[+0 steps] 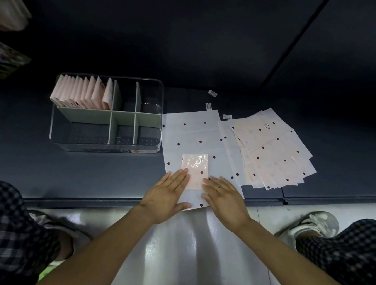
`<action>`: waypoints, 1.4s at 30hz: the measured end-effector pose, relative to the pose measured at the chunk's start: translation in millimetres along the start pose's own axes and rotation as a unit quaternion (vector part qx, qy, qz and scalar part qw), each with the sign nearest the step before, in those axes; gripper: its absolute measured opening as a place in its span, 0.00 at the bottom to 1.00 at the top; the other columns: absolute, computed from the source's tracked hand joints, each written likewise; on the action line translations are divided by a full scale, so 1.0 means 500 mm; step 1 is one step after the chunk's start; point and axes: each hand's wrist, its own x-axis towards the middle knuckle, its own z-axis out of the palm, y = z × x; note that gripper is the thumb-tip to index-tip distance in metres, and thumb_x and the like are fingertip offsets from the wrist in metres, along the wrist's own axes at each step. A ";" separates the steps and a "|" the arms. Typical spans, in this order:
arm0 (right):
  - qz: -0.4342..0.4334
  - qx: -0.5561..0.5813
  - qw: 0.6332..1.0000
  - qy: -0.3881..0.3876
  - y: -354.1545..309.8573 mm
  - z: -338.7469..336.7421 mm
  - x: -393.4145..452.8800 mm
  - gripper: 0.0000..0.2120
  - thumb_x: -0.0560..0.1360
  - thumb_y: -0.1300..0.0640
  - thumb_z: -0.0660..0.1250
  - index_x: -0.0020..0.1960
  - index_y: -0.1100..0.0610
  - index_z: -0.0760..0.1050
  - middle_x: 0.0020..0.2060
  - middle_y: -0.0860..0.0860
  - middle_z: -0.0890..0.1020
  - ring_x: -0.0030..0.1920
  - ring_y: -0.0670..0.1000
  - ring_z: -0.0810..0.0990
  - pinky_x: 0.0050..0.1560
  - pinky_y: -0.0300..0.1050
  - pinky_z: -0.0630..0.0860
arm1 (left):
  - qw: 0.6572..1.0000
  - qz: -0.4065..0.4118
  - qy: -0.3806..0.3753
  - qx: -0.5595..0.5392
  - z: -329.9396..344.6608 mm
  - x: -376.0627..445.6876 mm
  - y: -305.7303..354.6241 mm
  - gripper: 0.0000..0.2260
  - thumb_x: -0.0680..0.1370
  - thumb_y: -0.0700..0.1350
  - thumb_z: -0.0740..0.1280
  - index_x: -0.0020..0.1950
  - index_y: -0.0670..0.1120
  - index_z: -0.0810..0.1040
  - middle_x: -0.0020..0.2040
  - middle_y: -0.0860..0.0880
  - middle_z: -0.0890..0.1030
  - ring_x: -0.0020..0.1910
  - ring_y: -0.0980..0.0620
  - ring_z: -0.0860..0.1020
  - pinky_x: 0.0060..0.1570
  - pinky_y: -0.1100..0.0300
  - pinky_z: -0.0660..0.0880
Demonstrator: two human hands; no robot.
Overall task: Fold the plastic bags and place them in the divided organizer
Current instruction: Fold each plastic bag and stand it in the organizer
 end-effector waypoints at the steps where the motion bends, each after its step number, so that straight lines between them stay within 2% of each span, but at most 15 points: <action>1: 0.002 0.009 1.000 0.008 0.001 0.000 0.010 0.12 0.63 0.54 0.79 0.44 0.57 0.84 0.47 0.51 0.85 0.48 0.51 0.84 0.51 0.47 0.80 | 1.000 -0.001 0.001 -0.006 -0.003 0.001 -0.001 0.34 0.80 0.63 0.47 0.77 0.45 0.39 0.77 0.50 0.37 0.75 0.55 0.37 0.74 0.57 0.36; 6: -0.036 -0.024 0.998 -0.037 0.006 -0.003 0.047 0.12 0.54 0.57 0.83 0.33 0.56 0.83 0.38 0.50 0.85 0.36 0.49 0.83 0.37 0.37 0.79 | 0.999 -0.011 0.005 -0.046 -0.016 0.006 -0.005 0.30 0.81 0.59 0.49 0.78 0.46 0.44 0.78 0.51 0.42 0.76 0.56 0.41 0.74 0.59 0.36; 11: -0.091 -0.093 0.990 -0.060 0.016 -0.017 0.068 0.15 0.47 0.69 0.76 0.29 0.56 0.77 0.28 0.49 0.80 0.27 0.48 0.77 0.29 0.36 0.73 | 0.997 -0.020 0.015 -0.070 -0.022 0.009 -0.001 0.29 0.82 0.58 0.51 0.78 0.47 0.47 0.78 0.51 0.45 0.76 0.56 0.44 0.73 0.60 0.37; 14: -0.084 -0.071 0.993 -0.052 0.020 -0.046 0.096 0.14 0.52 0.67 0.77 0.28 0.56 0.74 0.22 0.49 0.73 0.22 0.49 0.72 0.23 0.36 0.69 | 0.990 -0.041 0.058 -0.122 -0.042 0.013 -0.005 0.26 0.80 0.55 0.58 0.76 0.50 0.57 0.77 0.54 0.56 0.76 0.55 0.50 0.73 0.61 0.40; 16: -0.054 -0.010 0.997 -0.048 0.022 -0.079 0.118 0.11 0.58 0.65 0.78 0.31 0.57 0.75 0.21 0.49 0.73 0.21 0.51 0.72 0.20 0.38 0.69 | 0.969 -0.077 0.123 -0.199 -0.071 0.022 -0.011 0.22 0.78 0.52 0.65 0.71 0.51 0.68 0.72 0.53 0.68 0.73 0.54 0.59 0.72 0.61 0.48; 19: 0.012 0.111 0.993 -0.046 0.032 -0.136 0.158 0.04 0.74 0.61 0.68 0.44 0.59 0.73 0.28 0.53 0.77 0.26 0.56 0.73 0.26 0.44 0.70 | 0.904 -0.138 0.165 -0.370 -0.135 0.037 -0.028 0.09 0.72 0.43 0.71 0.52 0.46 0.80 0.50 0.48 0.82 0.55 0.48 0.77 0.51 0.58 0.70; 21: 0.061 0.214 0.971 -0.082 0.035 -0.175 0.189 0.01 0.79 0.58 0.60 0.48 0.54 0.69 0.33 0.53 0.78 0.31 0.57 0.74 0.32 0.51 0.71 | 0.871 -0.126 0.150 -0.451 -0.178 0.039 -0.046 0.05 0.71 0.37 0.70 0.43 0.47 0.80 0.38 0.53 0.81 0.39 0.55 0.78 0.37 0.60 0.71; 23: 0.088 0.273 0.953 -0.095 0.027 -0.211 0.225 0.03 0.79 0.54 0.59 0.47 0.48 0.68 0.34 0.48 0.79 0.32 0.52 0.74 0.33 0.48 0.71 | 0.864 -0.114 0.132 -0.472 -0.225 0.031 -0.074 0.09 0.71 0.38 0.71 0.41 0.52 0.78 0.35 0.58 0.79 0.34 0.62 0.76 0.35 0.64 0.70; 27: 0.112 0.286 0.941 -0.144 -0.020 -0.250 0.308 0.12 0.74 0.49 0.67 0.57 0.42 0.72 0.44 0.38 0.81 0.42 0.43 0.80 0.41 0.39 0.77 | 0.894 -0.101 0.109 -0.422 -0.312 0.019 -0.145 0.10 0.71 0.41 0.72 0.42 0.56 0.77 0.40 0.54 0.81 0.41 0.53 0.79 0.41 0.58 0.75; 30: 0.103 0.271 0.946 -0.146 -0.061 -0.246 0.372 0.04 0.74 0.53 0.68 0.49 0.49 0.78 0.39 0.43 0.82 0.39 0.44 0.81 0.42 0.40 0.78 | 0.921 -0.098 0.148 -0.347 -0.361 0.007 -0.200 0.08 0.71 0.45 0.73 0.39 0.57 0.76 0.37 0.57 0.79 0.42 0.51 0.79 0.40 0.56 0.74; 32: 0.127 0.285 0.939 -0.142 -0.080 -0.234 0.417 0.07 0.75 0.55 0.67 0.52 0.55 0.79 0.42 0.48 0.84 0.39 0.45 0.83 0.44 0.45 0.80 | 0.946 -0.135 0.200 -0.216 -0.378 0.000 -0.244 0.05 0.74 0.49 0.70 0.49 0.55 0.77 0.46 0.54 0.80 0.52 0.48 0.77 0.45 0.55 0.70; 33: 0.143 0.299 0.933 -0.138 -0.088 -0.228 0.440 0.09 0.76 0.56 0.66 0.54 0.56 0.79 0.45 0.50 0.84 0.38 0.45 0.83 0.43 0.44 0.81 | 0.953 -0.167 0.218 -0.125 -0.377 -0.003 -0.267 0.12 0.76 0.52 0.67 0.58 0.54 0.76 0.54 0.52 0.79 0.58 0.47 0.73 0.50 0.54 0.68; 36: 0.211 0.403 0.882 -0.124 -0.105 -0.211 0.510 0.12 0.77 0.60 0.65 0.60 0.60 0.76 0.44 0.51 0.83 0.35 0.47 0.84 0.35 0.35 0.79 | 0.952 -0.256 0.169 0.011 -0.354 -0.014 -0.331 0.22 0.79 0.56 0.60 0.71 0.53 0.66 0.68 0.47 0.68 0.66 0.44 0.63 0.60 0.51 0.62; 39: 0.262 0.448 0.845 -0.132 -0.128 -0.186 0.570 0.10 0.77 0.62 0.64 0.58 0.61 0.75 0.37 0.51 0.82 0.30 0.46 0.83 0.31 0.33 0.77 | 0.951 -0.275 0.137 0.026 -0.322 -0.018 -0.361 0.19 0.79 0.56 0.58 0.69 0.52 0.70 0.68 0.46 0.67 0.65 0.44 0.62 0.59 0.51 0.61; 42: 0.269 0.454 0.836 -0.152 -0.160 -0.153 0.615 0.10 0.77 0.63 0.64 0.58 0.63 0.75 0.39 0.54 0.82 0.31 0.47 0.83 0.32 0.35 0.79 | 0.944 -0.291 0.157 0.017 -0.306 -0.023 -0.375 0.17 0.80 0.55 0.57 0.63 0.50 0.75 0.64 0.48 0.72 0.62 0.45 0.65 0.56 0.52 0.61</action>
